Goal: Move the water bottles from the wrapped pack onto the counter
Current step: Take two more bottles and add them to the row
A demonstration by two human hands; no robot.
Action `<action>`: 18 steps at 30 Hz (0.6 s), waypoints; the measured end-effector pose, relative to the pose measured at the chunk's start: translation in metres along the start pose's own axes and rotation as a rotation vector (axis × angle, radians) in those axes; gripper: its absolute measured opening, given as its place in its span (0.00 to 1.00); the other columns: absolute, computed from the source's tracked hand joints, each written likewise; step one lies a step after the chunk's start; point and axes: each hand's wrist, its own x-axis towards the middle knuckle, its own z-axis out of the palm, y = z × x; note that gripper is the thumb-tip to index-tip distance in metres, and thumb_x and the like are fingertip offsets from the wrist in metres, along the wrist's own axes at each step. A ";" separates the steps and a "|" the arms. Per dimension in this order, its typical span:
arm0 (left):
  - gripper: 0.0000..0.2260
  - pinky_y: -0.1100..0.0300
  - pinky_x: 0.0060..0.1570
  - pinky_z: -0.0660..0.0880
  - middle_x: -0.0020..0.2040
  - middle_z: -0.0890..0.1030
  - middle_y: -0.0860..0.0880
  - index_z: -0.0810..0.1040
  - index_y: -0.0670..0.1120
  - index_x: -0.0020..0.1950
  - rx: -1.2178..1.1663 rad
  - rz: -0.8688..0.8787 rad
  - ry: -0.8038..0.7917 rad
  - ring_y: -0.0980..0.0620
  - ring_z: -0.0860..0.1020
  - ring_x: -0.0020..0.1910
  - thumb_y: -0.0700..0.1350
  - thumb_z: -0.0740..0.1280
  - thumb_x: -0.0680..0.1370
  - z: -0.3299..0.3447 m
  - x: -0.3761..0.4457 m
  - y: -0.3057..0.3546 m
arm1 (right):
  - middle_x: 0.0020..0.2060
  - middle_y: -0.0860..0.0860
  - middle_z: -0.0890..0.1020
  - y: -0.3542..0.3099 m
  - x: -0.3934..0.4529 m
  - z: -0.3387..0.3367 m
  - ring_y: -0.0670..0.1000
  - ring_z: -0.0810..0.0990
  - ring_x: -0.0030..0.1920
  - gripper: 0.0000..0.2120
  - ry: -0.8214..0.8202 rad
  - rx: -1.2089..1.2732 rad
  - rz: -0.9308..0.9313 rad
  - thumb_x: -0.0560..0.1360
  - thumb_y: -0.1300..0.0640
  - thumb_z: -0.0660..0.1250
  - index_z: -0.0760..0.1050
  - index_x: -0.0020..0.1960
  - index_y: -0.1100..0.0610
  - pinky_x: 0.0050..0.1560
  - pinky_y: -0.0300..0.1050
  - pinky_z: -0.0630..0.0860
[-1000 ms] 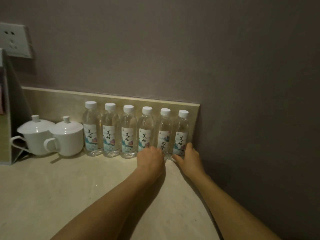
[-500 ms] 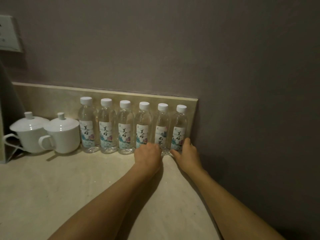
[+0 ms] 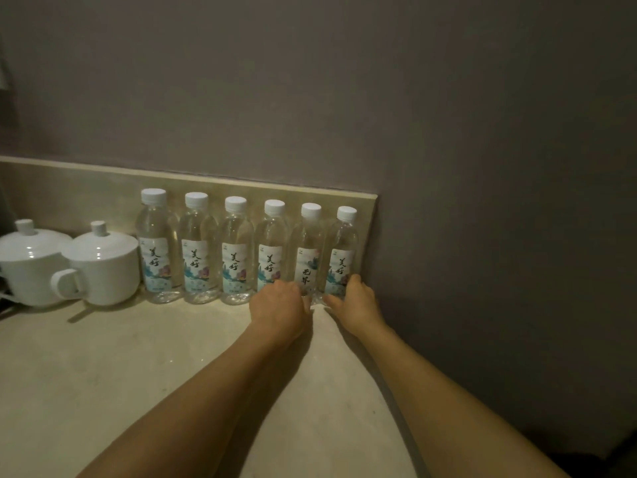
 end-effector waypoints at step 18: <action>0.19 0.53 0.45 0.79 0.46 0.82 0.43 0.80 0.45 0.48 -0.138 0.142 0.080 0.41 0.81 0.46 0.60 0.62 0.76 -0.028 -0.066 0.084 | 0.40 0.52 0.82 0.071 -0.079 -0.076 0.54 0.81 0.46 0.14 0.316 0.110 -0.058 0.76 0.48 0.65 0.78 0.54 0.57 0.48 0.45 0.74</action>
